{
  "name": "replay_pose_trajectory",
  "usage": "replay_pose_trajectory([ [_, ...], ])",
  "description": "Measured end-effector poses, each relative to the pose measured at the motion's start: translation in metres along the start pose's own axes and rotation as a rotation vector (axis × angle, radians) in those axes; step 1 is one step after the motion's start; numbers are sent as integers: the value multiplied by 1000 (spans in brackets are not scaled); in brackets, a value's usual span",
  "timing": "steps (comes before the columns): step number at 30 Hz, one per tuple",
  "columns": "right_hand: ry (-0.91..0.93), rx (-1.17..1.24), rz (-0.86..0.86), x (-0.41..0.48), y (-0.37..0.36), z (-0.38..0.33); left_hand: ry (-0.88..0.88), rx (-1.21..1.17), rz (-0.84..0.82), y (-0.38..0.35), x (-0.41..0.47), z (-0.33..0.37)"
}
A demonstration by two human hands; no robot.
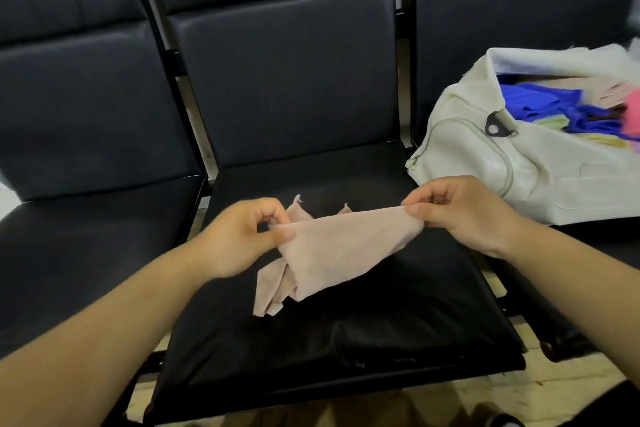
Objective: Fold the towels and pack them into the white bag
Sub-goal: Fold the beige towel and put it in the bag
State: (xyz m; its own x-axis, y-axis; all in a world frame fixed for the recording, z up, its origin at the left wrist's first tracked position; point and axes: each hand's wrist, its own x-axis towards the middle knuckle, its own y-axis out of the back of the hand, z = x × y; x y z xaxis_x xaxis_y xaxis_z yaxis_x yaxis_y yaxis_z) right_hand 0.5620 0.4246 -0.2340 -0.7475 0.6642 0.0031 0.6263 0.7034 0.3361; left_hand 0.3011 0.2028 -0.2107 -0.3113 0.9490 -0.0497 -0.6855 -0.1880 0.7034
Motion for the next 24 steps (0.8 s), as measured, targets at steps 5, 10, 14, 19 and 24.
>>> replay_pose_trajectory([
  [5, 64, -80, 137, -2, 0, -14, 21, 121, 109, 36, -20, 10],
  [10, 92, -134, 175, -8, 3, -22, 96, 179, 107, 67, -42, -1],
  [14, 77, -140, 178, -11, 0, -23, 138, 37, 238, 75, -57, -15],
  [19, 59, -166, 225, 11, -16, -30, 219, -164, 429, 65, -48, -33],
  [24, 132, -282, 317, 68, -14, -78, 210, -253, 616, 99, -14, -16],
])
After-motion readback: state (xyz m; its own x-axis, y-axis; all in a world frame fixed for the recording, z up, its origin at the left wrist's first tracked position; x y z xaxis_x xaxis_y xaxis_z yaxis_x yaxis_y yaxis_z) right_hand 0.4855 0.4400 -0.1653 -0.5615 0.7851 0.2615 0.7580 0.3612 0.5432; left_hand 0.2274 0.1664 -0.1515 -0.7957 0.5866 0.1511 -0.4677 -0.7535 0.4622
